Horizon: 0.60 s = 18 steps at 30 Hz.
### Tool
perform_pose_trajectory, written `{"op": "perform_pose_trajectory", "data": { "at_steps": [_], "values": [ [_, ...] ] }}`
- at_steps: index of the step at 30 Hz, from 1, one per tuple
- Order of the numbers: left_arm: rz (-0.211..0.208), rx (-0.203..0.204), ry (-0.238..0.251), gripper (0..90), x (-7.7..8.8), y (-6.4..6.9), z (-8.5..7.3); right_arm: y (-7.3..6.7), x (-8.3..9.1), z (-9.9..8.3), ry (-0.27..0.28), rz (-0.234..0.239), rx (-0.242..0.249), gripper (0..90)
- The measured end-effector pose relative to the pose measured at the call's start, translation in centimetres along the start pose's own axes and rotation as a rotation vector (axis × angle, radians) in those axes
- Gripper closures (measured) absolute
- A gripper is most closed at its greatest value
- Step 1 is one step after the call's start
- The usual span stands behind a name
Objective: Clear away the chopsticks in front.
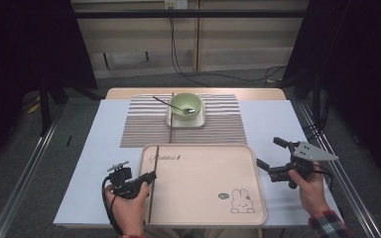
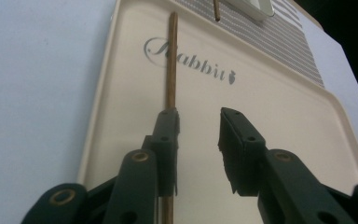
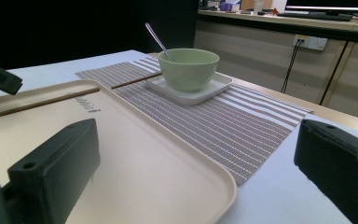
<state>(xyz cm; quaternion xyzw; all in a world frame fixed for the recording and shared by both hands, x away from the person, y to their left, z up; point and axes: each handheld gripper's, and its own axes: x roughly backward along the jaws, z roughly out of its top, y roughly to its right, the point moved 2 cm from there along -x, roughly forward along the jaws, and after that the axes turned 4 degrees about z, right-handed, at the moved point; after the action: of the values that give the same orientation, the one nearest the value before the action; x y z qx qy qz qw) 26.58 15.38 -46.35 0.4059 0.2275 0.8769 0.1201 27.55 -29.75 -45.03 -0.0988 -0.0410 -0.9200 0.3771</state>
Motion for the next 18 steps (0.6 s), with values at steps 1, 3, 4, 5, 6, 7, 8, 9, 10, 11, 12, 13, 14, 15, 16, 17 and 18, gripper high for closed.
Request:
{"op": "perform_pose_trajectory", "data": {
  "at_steps": [1,3,4,5,6,7,8,9,10,11,12,13,14,15,16,17,18],
  "values": [
    [-0.001,-0.012,0.008,65.2,-0.1,0.0,0.3,0.0,0.0,0.0,0.001,-0.001,-0.001,0.0],
    [0.000,-0.016,0.015,64.0,-0.2,0.2,0.7,0.0,0.0,0.0,0.001,-0.001,-0.004,0.0],
    [-0.001,-0.027,0.024,62.4,-0.3,0.3,1.1,0.0,0.0,0.0,-0.001,0.001,-0.002,0.0],
    [0.005,-0.036,0.034,60.5,-0.4,0.3,1.3,0.0,0.0,0.0,0.000,0.000,0.001,0.0],
    [0.001,-0.039,0.040,58.7,-0.5,0.3,1.6,0.0,0.0,0.0,0.000,-0.002,0.000,0.0],
    [0.005,-0.061,0.048,56.0,-0.6,0.3,1.9,0.0,0.0,0.0,0.001,0.001,0.000,0.0],
    [0.006,-0.060,0.053,53.0,-0.7,0.4,2.2,0.0,0.0,0.0,0.000,-0.001,0.000,0.0],
    [0.012,-0.068,0.055,52.2,-0.8,0.5,2.4,0.0,0.0,0.0,0.001,-0.002,-0.007,0.0],
    [0.012,-0.068,0.055,51.8,-0.8,0.5,2.4,0.0,0.0,0.0,0.001,-0.002,-0.007,0.0],
    [0.007,-0.079,0.063,50.1,-0.9,0.5,2.7,0.0,0.0,0.0,0.000,-0.001,0.000,0.0],
    [0.008,-0.094,0.086,48.6,-1.2,0.5,3.1,0.0,0.0,0.0,-0.001,0.001,-0.001,0.0],
    [0.010,-0.089,0.093,46.6,-1.2,0.6,3.3,0.0,0.0,0.0,0.001,-0.001,-0.005,0.0],
    [0.008,-0.097,0.097,45.9,-1.4,0.6,3.5,0.0,0.0,0.0,0.003,-0.001,-0.003,0.0],
    [-0.001,-0.090,0.102,45.5,-1.5,0.7,3.7,0.0,0.0,0.0,0.001,0.001,0.001,0.0],
    [-0.002,-0.108,0.112,44.0,-1.6,0.7,3.9,0.0,0.0,0.0,0.002,0.000,0.000,0.0],
    [0.000,-0.114,0.127,41.8,-1.8,0.8,4.0,0.0,0.0,0.0,0.002,-0.001,-0.002,0.0],
    [-0.008,-0.127,0.137,39.5,-1.9,0.7,4.2,0.0,0.0,0.0,0.004,-0.003,-0.004,0.0]
  ]
}}
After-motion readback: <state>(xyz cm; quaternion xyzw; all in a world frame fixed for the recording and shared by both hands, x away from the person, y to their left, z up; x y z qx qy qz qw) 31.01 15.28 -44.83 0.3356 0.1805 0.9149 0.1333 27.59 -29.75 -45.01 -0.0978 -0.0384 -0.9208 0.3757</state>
